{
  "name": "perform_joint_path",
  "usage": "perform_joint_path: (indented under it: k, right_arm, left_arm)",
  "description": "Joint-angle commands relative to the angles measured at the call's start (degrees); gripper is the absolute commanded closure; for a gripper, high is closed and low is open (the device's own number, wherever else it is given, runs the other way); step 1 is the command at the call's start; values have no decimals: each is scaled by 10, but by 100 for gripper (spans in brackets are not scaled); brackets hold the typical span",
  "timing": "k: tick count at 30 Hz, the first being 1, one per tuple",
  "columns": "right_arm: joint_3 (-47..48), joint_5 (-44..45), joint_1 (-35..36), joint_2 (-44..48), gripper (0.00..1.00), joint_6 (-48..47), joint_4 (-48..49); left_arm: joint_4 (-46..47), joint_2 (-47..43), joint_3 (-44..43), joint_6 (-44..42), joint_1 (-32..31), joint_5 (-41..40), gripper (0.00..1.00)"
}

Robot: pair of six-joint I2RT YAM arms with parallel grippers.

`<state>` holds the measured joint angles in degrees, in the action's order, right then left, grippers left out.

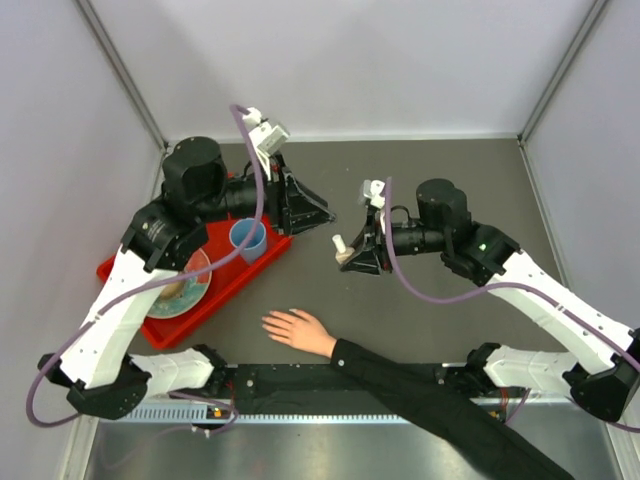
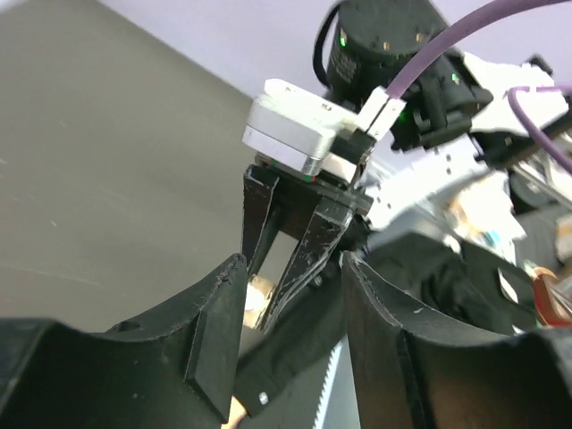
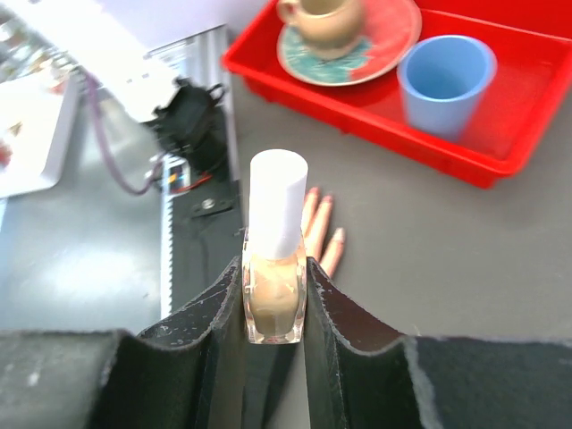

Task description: Paint the nails

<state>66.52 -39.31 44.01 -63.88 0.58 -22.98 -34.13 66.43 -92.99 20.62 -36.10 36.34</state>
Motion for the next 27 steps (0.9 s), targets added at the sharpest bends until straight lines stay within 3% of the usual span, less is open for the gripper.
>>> perform_joint_path:
  k: [1,8,14,17,20,27]
  right_arm:
    - [34,-72,-2,2,100,-26,1]
    - [49,-67,-2,-9,100,-30,-4]
    - [48,-69,-2,-13,100,-30,0]
    - [48,-67,-2,-14,100,-30,1]
    - [46,-65,-2,-11,100,-31,2]
    - [42,-67,-2,-5,100,-33,0]
  left_arm:
    - [-118,43,-43,-31,2,60,49]
    - [-137,55,-33,-43,-13,46,47]
    - [-153,65,-40,-66,-62,37,44]
    - [-163,71,-45,-73,-75,15,45]
    - [-175,77,-51,-78,-78,-6,53]
    - [-188,77,-59,-82,-78,-37,52]
